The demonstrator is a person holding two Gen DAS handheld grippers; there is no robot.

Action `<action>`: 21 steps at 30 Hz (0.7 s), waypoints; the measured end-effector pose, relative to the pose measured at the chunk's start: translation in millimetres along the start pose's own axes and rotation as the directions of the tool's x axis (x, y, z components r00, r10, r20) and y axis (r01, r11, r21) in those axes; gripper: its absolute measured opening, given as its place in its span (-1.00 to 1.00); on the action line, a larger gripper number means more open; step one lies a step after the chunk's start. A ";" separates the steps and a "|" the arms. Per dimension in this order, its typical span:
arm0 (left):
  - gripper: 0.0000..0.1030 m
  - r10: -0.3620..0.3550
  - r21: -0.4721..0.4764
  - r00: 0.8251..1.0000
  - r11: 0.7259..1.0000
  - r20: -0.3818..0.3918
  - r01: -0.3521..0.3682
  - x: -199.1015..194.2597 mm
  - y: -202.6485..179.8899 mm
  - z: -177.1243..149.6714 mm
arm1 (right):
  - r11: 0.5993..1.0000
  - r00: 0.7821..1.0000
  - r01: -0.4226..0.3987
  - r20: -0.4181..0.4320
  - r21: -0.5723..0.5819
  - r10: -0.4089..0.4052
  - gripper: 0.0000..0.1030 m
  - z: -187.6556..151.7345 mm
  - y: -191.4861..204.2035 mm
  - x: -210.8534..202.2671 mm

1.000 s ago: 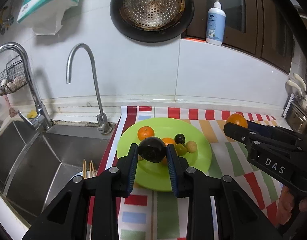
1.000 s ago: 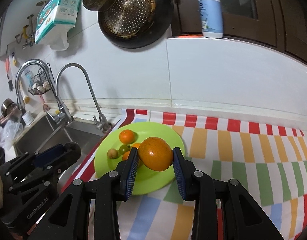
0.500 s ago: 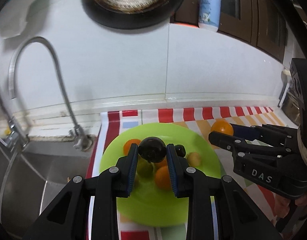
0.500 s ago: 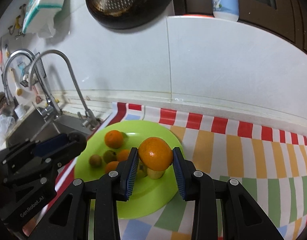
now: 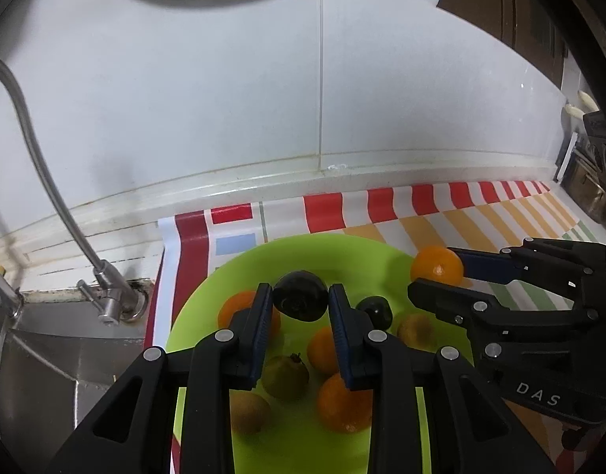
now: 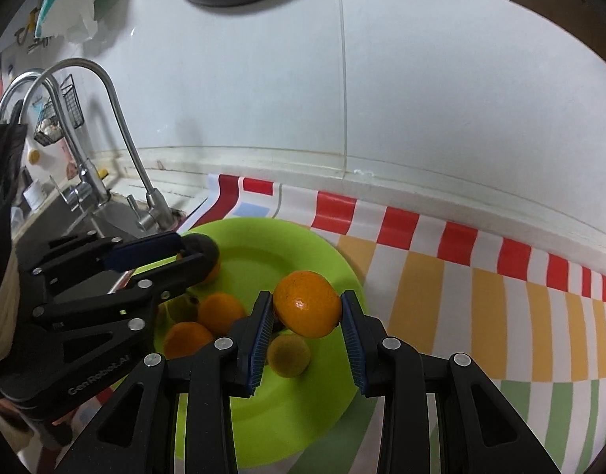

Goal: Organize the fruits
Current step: 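Carry the plum and mandarin over the green plate and lower them, then open both tools to release the fruits onto the plate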

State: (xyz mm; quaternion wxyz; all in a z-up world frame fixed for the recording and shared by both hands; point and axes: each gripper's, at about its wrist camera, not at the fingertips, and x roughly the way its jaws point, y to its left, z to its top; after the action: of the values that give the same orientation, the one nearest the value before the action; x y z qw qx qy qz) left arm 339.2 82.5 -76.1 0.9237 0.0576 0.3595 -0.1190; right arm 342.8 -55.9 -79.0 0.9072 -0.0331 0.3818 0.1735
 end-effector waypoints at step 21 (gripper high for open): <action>0.13 0.135 -0.104 0.989 0.986 0.057 -0.129 -80.1 0.2 -9.7 | 0.997 0.994 0.048 0.091 0.058 -0.053 0.13 -7.8 -2.9 -48.1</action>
State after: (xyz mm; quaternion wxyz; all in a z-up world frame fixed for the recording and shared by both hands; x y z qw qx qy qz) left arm 275.8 98.8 -29.0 0.9423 0.0312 0.3308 -0.0411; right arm 307.3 -74.1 -50.9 0.9286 -0.0094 0.3432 0.1411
